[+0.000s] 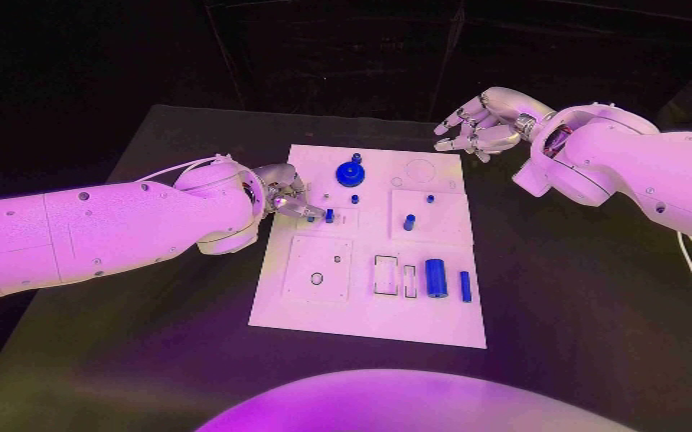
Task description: Assemble the parts on the task board
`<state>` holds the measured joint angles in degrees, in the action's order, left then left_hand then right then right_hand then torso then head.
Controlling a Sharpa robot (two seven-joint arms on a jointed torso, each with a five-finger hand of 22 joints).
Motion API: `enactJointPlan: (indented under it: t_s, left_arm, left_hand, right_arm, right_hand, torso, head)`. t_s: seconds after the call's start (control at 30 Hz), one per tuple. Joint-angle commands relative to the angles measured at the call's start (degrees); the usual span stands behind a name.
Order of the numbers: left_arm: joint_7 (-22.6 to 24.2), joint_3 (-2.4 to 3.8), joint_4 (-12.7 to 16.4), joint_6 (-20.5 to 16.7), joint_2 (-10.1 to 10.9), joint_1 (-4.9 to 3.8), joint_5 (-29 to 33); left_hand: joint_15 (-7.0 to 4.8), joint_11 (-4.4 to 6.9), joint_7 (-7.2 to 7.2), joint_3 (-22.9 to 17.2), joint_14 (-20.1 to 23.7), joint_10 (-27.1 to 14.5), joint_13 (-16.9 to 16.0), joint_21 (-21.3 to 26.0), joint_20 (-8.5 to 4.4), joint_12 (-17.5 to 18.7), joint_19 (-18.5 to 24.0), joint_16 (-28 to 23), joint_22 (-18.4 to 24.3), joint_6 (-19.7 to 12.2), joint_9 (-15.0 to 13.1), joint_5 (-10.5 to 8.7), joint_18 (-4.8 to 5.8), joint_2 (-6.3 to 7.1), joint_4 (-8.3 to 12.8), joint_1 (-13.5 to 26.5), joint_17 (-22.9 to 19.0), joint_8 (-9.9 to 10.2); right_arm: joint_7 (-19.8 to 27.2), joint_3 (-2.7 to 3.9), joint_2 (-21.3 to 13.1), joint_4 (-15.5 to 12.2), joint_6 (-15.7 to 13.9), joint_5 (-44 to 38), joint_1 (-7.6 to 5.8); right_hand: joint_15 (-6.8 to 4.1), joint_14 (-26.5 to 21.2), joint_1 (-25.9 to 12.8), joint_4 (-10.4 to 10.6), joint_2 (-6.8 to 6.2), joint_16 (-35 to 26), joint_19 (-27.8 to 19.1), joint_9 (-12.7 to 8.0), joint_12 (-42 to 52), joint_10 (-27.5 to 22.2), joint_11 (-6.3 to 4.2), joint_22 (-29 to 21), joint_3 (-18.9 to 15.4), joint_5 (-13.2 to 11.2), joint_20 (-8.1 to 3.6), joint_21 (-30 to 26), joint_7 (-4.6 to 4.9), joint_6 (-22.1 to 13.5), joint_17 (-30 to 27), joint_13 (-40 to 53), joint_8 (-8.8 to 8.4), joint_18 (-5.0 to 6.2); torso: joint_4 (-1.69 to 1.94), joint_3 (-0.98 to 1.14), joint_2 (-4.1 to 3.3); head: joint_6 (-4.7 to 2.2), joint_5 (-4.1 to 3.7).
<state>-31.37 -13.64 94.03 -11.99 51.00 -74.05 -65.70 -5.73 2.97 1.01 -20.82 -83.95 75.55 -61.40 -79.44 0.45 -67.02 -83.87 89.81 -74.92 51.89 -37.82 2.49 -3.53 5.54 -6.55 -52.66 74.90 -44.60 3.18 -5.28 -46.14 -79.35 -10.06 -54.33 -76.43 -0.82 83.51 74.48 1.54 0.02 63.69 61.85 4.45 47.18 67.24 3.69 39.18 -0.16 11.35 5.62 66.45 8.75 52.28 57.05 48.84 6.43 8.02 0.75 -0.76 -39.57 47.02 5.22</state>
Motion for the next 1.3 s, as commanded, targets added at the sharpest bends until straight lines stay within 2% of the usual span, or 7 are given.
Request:
enactJointPlan:
  t_s: [0.03, 0.27, 0.37, 0.6, 0.77, 1.03, 1.3]
  left_arm:
    - [-0.2, 0.04, 0.1, -0.6, 0.0, -0.05, 0.1]
    - [-0.1, 0.04, -0.1, -1.0, 0.3, -0.06, 0.2]
    - [1.2, 0.06, -0.2, -2.4, 0.7, -0.13, 1.8]
    - [9.8, 0.08, -0.9, -6.6, 1.0, -0.61, 9.2]
    - [17.1, 0.08, -1.8, -8.2, 0.8, -0.83, 14.6]
    - [25.4, 0.08, -4.6, -6.4, -1.0, -1.04, 18.2]
    - [28.9, 0.07, -8.1, -5.7, -5.1, -1.09, 5.1]
  left_hand:
    - [-0.44, 0.06, -0.32, -0.2, -6.1, 0.2, -0.1, -0.2, -0.31, -0.2, -0.9, 0.2, -0.4, 0.1, -0.1, 0.21, 0.34, -0.27, -0.1, 0.1, 15.1, -0.2]
    - [-0.46, 0.0, -0.19, -0.4, -6.1, -0.4, 0.9, 0.3, -0.35, 0.6, -0.6, 0.2, 0.3, -0.4, -0.1, 0.21, 0.19, 0.28, -0.2, 0.1, 15.1, -0.2]
    - [0.19, -1.05, 1.05, -1.4, -6.1, -7.1, 10.2, 3.1, 0.01, 9.0, 0.9, 0.2, 3.8, -3.9, 0.6, 0.3, -0.47, 1.68, -1.2, 0.2, 15.1, 1.6]
    - [4.63, -6.2, 6.54, -7.1, 0.6, -21.3, 20.9, 26.5, 3.27, 22.0, 14.0, -13.4, 31.1, -13.3, 4.9, 0.23, -4.95, 3.73, -1.2, -2.6, 2.0, 8.5]
    - [5.94, -7.67, 8.0, -6.8, 4.5, -23.7, 22.5, 34.9, 4.87, 23.4, 17.6, -20.8, 39.1, -15.5, 7.5, 0.05, -6.34, 5.02, -0.8, -3.3, -4.5, 11.0]
    - [7.46, -9.2, 9.28, -1.5, 16.6, -29.5, 26.6, 43.5, 7.09, 27.4, 20.0, -41.6, 44.8, -15.8, 12.6, 0.15, -6.85, 4.55, 0.5, -7.5, -22.0, 14.8]
    - [6.76, -8.65, 8.45, -6.8, 15.5, -26.5, 32.7, 46.0, 6.24, 30.0, 17.1, -42.2, 47.1, -8.6, 18.7, 0.28, -6.9, 2.64, 8.6, -20.1, -24.1, 18.0]
  right_arm:
    - [0.3, 0.03, 0.1, 0.0, 0.0, 0.0, -0.11]
    - [0.3, 0.03, 0.2, 0.1, 0.0, 0.0, -0.11]
    - [0.3, 0.03, 0.2, 0.2, 0.0, 0.0, -0.11]
    - [0.3, 0.03, 0.4, 0.3, 0.1, 0.0, -0.1]
    - [0.4, 0.03, 0.5, 0.4, 0.2, 0.0, -0.1]
    - [0.4, 0.02, 0.6, 0.5, 0.2, 0.0, -0.1]
    - [0.3, 0.02, 0.5, 0.4, 0.2, 0.0, -0.1]
  right_hand:
    - [0.08, -0.2, 0.0, -0.1, 0.33, -0.4, -0.5, 0.0, -0.3, -0.5, -0.06, -0.1, -0.3, 0.4, 0.04, -0.4, 0.03, -0.1, 0.0, 0.0, 0.4, 1.03]
    - [0.08, -0.2, 0.0, -0.1, 0.33, -0.4, -0.5, 0.0, -0.3, -0.5, -0.06, -0.1, -0.3, 0.4, 0.04, -0.4, 0.03, -0.1, 0.0, 0.0, 0.4, 1.03]
    - [0.08, -0.2, 0.0, -0.1, 0.33, -0.4, -0.5, 0.0, -0.3, -0.5, -0.06, -0.1, -0.3, 0.4, 0.04, -0.4, 0.03, -0.1, 0.0, 0.0, 0.4, 1.03]
    - [0.08, -0.2, 0.0, -0.1, 0.36, -0.4, -0.5, 0.0, -0.3, -0.5, -0.06, -0.2, -0.4, 0.4, 0.04, -0.5, 0.03, -0.1, -0.1, -0.1, 0.42, 1.05]
    - [0.08, -0.2, 0.0, -0.1, 0.36, -0.4, -0.5, 0.0, -0.4, -0.5, -0.07, -0.2, -0.4, 0.4, 0.04, -0.5, 0.03, -0.1, -0.1, -0.1, 0.42, 1.05]
    - [0.08, -0.2, 0.0, -0.1, 0.36, -0.4, -0.5, 0.0, -0.4, -0.5, -0.07, -0.2, -0.4, 0.4, 0.04, -0.5, 0.03, -0.1, -0.1, -0.1, 0.42, 1.05]
    - [0.08, -0.2, 0.0, -0.1, 0.36, -0.4, -0.5, 0.0, -0.4, -0.5, -0.07, -0.2, -0.4, 0.4, 0.04, -0.5, 0.03, -0.1, -0.1, -0.1, 0.42, 1.05]
  torso:
    - [0.01, -0.02, 0.01]
    - [-0.01, -0.01, 0.02]
    - [0.0, -0.02, 0.02]
    - [-0.07, 0.0, -0.01]
    - [-0.05, 0.0, 0.01]
    - [0.0, 0.06, 0.03]
    - [-0.05, 0.06, 0.01]
  head:
    - [-0.02, 0.01]
    - [-0.02, -0.05]
    - [-0.04, -0.11]
    - [-0.25, -0.15]
    - [-0.37, -0.26]
    - [-0.83, -0.42]
    - [-1.86, -1.07]
